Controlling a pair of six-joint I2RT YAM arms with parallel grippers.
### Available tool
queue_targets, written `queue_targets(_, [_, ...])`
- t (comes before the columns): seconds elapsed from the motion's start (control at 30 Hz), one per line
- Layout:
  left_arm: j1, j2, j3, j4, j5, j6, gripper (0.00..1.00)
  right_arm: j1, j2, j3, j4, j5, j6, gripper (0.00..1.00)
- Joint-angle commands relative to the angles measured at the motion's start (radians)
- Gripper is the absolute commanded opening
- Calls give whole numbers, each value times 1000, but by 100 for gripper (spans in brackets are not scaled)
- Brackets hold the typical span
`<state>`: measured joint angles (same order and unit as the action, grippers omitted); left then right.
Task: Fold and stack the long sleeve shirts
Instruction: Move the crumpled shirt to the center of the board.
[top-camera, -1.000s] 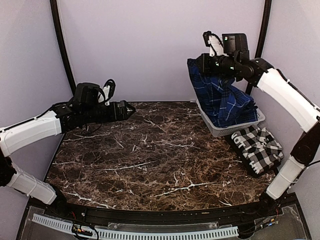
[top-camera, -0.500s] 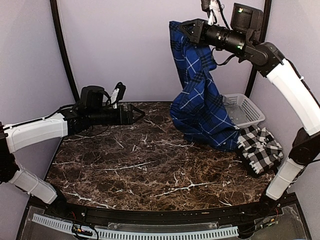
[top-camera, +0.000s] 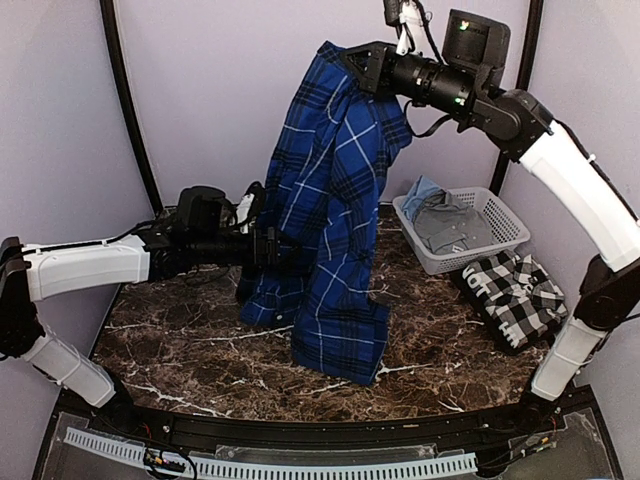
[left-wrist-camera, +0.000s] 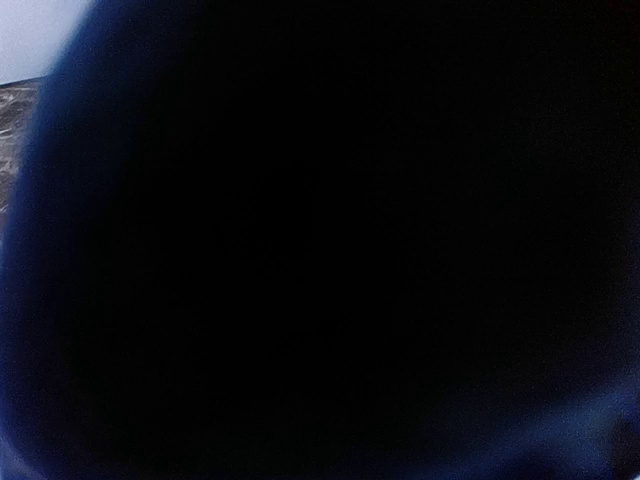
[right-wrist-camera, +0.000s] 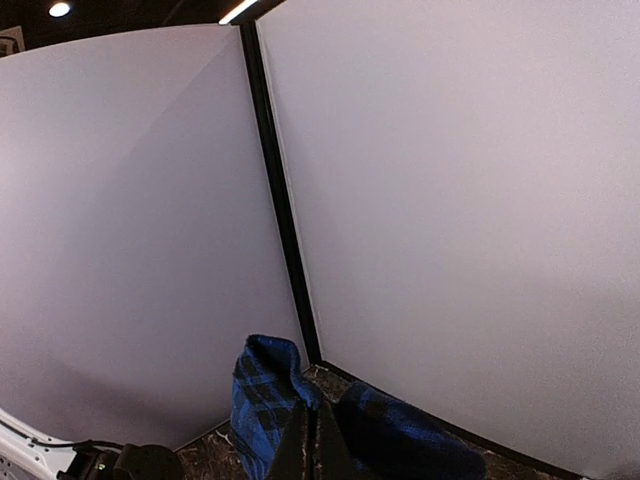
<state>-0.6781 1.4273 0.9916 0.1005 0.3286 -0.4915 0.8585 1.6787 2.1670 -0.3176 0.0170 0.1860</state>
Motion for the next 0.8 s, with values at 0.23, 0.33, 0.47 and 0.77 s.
queue_targets(0.23, [2,27,-39,-9,-202,-27,75,-5,-137,-258,64,110,-38,0])
queue_targets(0.33, [2,57,-50,28,-102,-27,69,-15,-155,-305,58,136,-38,0])
queue_targets(0.47, [2,105,-48,47,-42,-37,63,-39,-151,-319,28,139,-20,0])
queue_targets(0.77, [1,20,-82,126,-52,-36,55,-55,-131,-327,-12,125,-14,0])
